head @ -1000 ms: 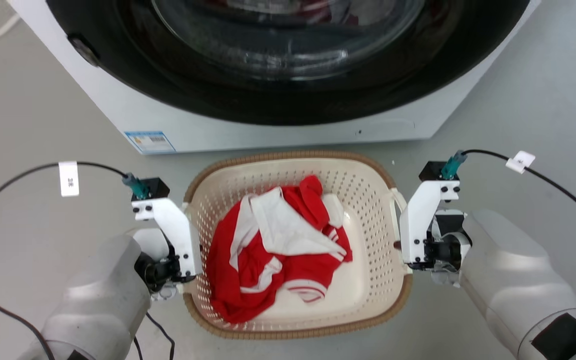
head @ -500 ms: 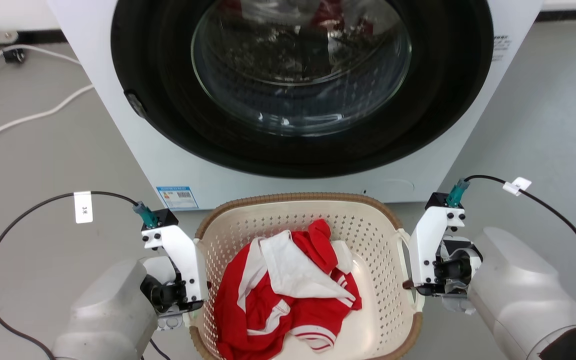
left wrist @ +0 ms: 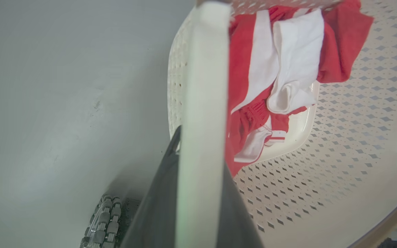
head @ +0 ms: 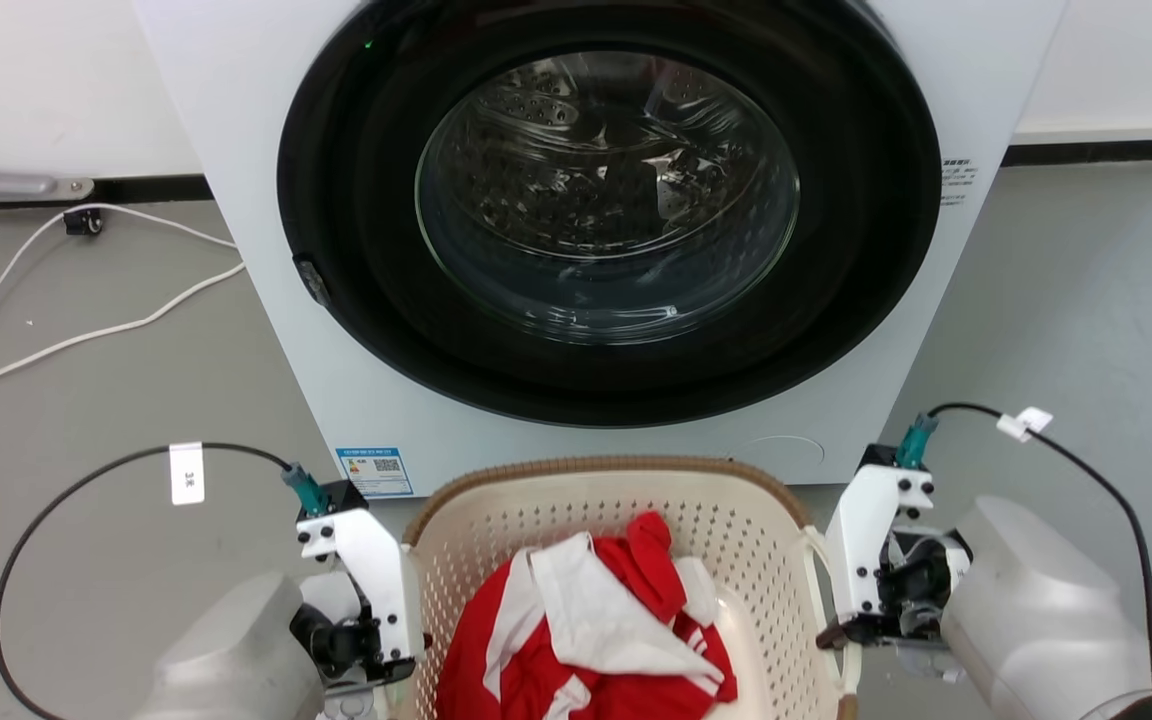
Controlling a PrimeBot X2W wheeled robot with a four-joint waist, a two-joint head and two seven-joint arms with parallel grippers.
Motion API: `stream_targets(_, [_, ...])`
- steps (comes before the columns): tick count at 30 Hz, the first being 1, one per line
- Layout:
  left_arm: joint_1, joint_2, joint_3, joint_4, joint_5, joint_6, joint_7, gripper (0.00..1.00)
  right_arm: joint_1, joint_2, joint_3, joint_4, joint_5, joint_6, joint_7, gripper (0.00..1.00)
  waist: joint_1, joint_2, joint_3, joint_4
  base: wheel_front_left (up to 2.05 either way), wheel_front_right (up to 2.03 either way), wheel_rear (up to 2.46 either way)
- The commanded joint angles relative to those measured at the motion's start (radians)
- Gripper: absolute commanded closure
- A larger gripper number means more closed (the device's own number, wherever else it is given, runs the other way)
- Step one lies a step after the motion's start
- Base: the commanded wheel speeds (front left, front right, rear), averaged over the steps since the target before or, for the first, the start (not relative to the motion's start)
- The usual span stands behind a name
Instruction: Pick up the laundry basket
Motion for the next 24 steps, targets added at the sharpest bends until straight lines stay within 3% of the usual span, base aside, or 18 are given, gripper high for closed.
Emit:
stream_targets(1, [0.010, -0.015, 0.003, -0.012, -0.013, -0.013, 0.000, 1.00, 0.023, 0.018, -0.006, -0.004, 0.001, 0.008, 0.011, 1.00, 0.0002, 0.0000, -0.003, -0.001, 0.00, 0.00, 0.00])
stream_targets(24, [0.028, -0.018, -0.016, -0.021, -0.047, -0.014, 0.012, 1.00, 0.055, 0.048, -0.212, -0.004, -0.176, 0.008, 0.061, 1.00, 0.0002, 0.0000, -0.002, 0.006, 0.00, 0.00, 0.00])
